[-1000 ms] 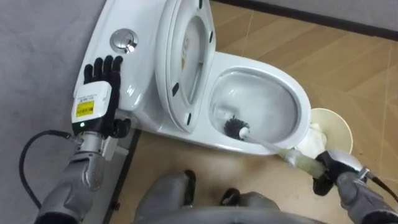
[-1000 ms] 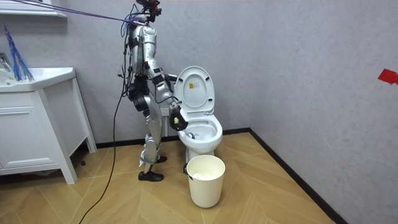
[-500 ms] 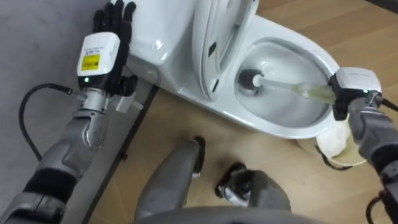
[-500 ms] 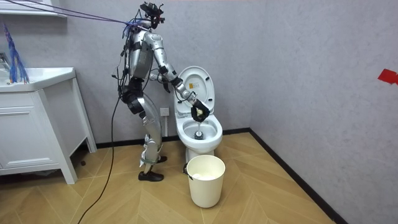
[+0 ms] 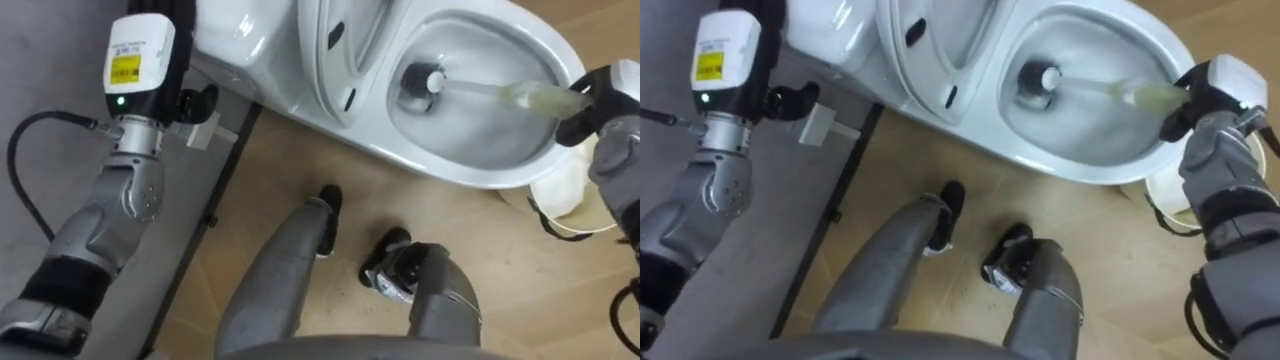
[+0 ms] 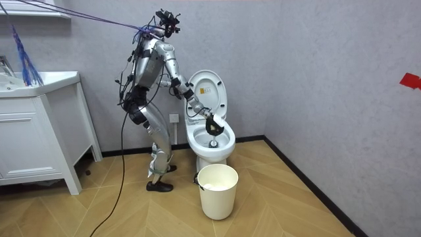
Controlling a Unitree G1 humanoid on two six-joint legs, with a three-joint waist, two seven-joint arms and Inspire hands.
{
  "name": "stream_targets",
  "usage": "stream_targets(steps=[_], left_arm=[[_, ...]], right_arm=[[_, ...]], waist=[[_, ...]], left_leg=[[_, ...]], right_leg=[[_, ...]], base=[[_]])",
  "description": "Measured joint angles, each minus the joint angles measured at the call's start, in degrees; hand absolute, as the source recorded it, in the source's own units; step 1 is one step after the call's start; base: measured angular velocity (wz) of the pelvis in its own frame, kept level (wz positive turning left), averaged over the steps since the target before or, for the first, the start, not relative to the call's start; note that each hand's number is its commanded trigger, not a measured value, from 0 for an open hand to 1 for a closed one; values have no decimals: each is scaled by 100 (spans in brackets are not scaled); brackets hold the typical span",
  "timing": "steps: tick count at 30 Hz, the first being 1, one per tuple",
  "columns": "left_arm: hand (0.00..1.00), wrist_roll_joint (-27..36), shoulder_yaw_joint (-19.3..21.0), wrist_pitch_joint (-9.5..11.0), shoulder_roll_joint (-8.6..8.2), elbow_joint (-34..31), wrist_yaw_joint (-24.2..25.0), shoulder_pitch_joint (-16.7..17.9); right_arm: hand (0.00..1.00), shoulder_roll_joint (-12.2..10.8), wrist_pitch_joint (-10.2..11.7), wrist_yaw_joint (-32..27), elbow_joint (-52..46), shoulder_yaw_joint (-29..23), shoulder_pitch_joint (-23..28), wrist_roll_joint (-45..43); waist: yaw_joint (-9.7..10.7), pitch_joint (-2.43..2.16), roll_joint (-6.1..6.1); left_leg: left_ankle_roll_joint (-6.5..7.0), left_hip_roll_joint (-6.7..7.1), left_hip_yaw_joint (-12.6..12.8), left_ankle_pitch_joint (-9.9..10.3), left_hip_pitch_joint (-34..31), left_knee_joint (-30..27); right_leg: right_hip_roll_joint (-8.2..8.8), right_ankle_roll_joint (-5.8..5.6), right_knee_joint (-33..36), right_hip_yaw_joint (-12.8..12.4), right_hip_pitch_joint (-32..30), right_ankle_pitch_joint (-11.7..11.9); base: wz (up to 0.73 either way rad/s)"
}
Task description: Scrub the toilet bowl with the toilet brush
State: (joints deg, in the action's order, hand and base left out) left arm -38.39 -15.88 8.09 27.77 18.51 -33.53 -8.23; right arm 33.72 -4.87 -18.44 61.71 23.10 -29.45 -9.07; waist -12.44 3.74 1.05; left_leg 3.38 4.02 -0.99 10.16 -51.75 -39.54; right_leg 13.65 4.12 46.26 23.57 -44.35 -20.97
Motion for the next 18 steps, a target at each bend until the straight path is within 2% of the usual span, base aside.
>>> stream_targets(steps=[3, 8, 9, 11, 13, 18], left_arm=[[0, -1, 6, -119, 7, 2, -25, 5], [0, -3, -27, -202, -9, 69, -43, 30], [0, 6, -80, -251, -20, 119, -70, 13], [0, 5, -128, -275, -23, 219, -81, -26], [0, 51, -174, -270, -21, 227, -63, -27], [0, 65, -212, -268, -33, 277, -118, 45]], right_arm=[[100, -2, 15, 0, 18, -63, 0, -94], [100, -4, 55, 6, -44, 82, 3, -1109], [100, -8, 30, 31, -137, 230, 17, -1400], [100, -11, -40, 69, -307, 469, 50, -1827], [100, -20, -189, 135, -647, 500, 152, -2386], [100, -55, -526, 334, -1526, 563, 538, -3517]], waist=[[94, 0, -27], [99, -1, -89], [92, 1, -143], [49, -8, -244], [-57, -17, -373], [-85, -47, -434]], left_leg=[[-16, 30, 7, -23, -33, -6], [-11, -35, 81, -23, -16, -31], [-11, -41, 80, -23, 8, -33], [-7, -51, 78, -18, 36, -14], [-9, -125, 86, -21, 40, 27], [-39, -209, 103, -6, 111, 102]], right_leg=[[47, 23, 69, 11, -46, -37], [23, 34, 75, 5, -31, -33], [15, 32, 62, 12, -2, -32], [-3, 28, 20, 18, 29, -22], [-99, 32, -119, 9, 47, 46], [-237, 42, -342, 43, 177, 91]], base=[[7], [-1], [0], [-4], [-15], [-4]])
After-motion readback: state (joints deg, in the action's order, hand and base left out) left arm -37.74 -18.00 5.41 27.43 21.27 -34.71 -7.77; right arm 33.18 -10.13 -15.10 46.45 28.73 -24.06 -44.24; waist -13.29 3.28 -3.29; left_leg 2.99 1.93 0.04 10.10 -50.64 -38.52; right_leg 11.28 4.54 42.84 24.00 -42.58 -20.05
